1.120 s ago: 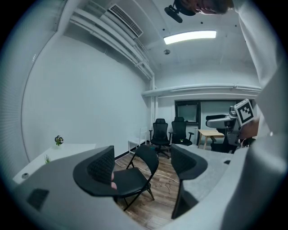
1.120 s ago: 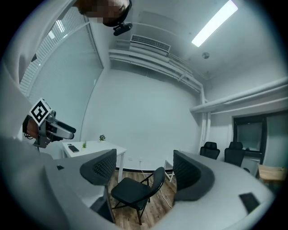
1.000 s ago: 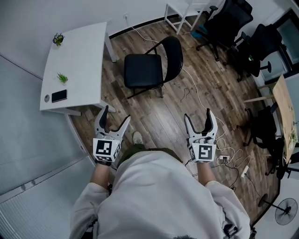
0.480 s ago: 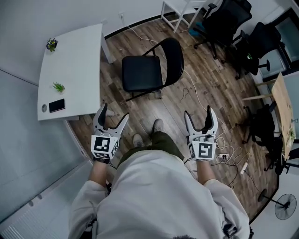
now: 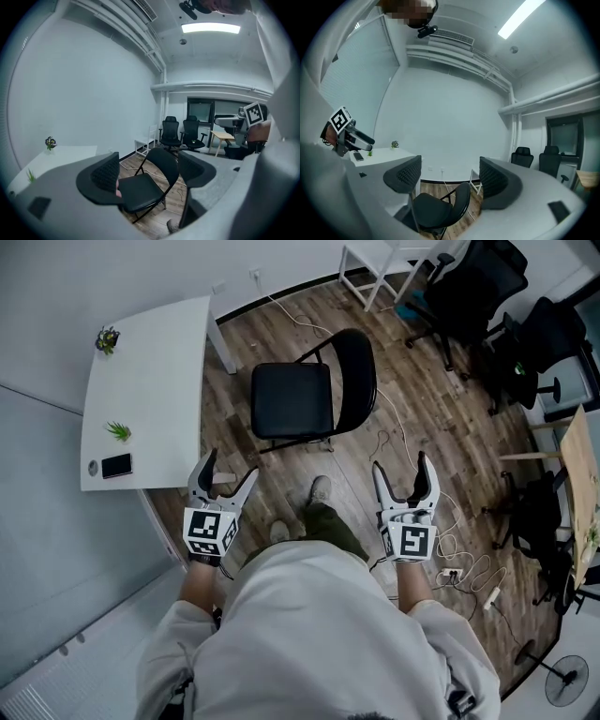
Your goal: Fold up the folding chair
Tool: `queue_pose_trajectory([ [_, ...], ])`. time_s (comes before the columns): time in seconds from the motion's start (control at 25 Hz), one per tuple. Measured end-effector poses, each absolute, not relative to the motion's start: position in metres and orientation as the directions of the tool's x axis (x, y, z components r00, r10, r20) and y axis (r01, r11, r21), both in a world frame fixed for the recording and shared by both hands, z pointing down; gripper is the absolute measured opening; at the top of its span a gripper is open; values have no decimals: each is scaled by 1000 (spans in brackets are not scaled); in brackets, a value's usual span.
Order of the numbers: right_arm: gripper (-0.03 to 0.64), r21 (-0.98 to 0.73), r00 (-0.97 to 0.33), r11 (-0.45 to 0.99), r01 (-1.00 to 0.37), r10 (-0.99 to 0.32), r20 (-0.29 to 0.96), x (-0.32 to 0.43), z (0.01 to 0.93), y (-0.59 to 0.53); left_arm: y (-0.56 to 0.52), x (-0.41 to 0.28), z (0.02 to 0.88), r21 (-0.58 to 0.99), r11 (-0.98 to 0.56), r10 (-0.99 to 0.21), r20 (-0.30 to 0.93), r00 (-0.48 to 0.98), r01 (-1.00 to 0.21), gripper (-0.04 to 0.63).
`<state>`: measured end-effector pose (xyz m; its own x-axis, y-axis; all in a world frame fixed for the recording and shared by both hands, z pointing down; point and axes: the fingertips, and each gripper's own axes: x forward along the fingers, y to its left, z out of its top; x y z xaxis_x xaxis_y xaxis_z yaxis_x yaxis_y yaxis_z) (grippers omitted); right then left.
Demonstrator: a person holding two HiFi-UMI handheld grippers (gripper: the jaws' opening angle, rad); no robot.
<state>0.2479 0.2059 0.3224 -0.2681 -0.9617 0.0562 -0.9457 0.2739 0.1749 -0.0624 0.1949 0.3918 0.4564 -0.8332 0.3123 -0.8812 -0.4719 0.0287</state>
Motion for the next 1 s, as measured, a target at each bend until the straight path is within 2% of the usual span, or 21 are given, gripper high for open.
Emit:
queue_pose_trajectory([
  [0.6,388,177,-377,384,-906,-923,74,305,334,39,52,-3,414,31,-388,-852,369,371,-921,394],
  [1.0,388,181,-370,386,-904,-922,116,282,357,-17,8,-13,464,103,-417,-793,443,417,-903,394],
])
